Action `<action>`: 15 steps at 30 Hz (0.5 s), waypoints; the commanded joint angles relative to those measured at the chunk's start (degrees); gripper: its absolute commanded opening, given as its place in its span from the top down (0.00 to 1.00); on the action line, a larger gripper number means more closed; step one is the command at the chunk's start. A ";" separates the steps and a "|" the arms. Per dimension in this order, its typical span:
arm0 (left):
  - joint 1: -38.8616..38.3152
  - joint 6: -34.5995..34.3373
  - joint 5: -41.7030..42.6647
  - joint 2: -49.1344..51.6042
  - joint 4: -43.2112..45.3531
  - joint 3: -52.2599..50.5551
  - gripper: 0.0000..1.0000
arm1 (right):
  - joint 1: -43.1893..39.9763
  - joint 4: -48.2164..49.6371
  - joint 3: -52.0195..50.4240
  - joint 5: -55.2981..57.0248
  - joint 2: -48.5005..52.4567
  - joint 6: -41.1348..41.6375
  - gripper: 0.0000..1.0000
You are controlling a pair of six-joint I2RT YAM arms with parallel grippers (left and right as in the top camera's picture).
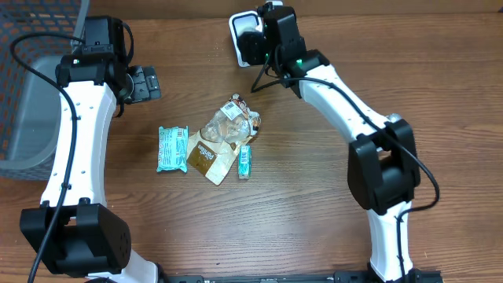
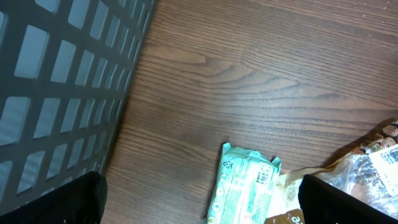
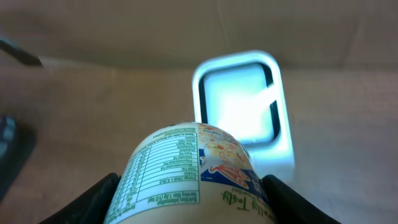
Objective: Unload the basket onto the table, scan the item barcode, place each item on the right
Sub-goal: 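Swing the held tub up toward the white scanner, then hold the tub label in front of the scanner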
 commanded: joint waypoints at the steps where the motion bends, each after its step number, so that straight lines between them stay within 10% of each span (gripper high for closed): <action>1: 0.00 0.09 -0.33 -0.42 0.04 1.01 0.00 | -0.13 6.01 0.68 2.10 1.79 -0.42 0.54; 15: 0.00 0.09 -0.33 -0.42 0.07 1.01 0.00 | -0.13 28.81 0.68 4.46 9.20 -0.22 0.53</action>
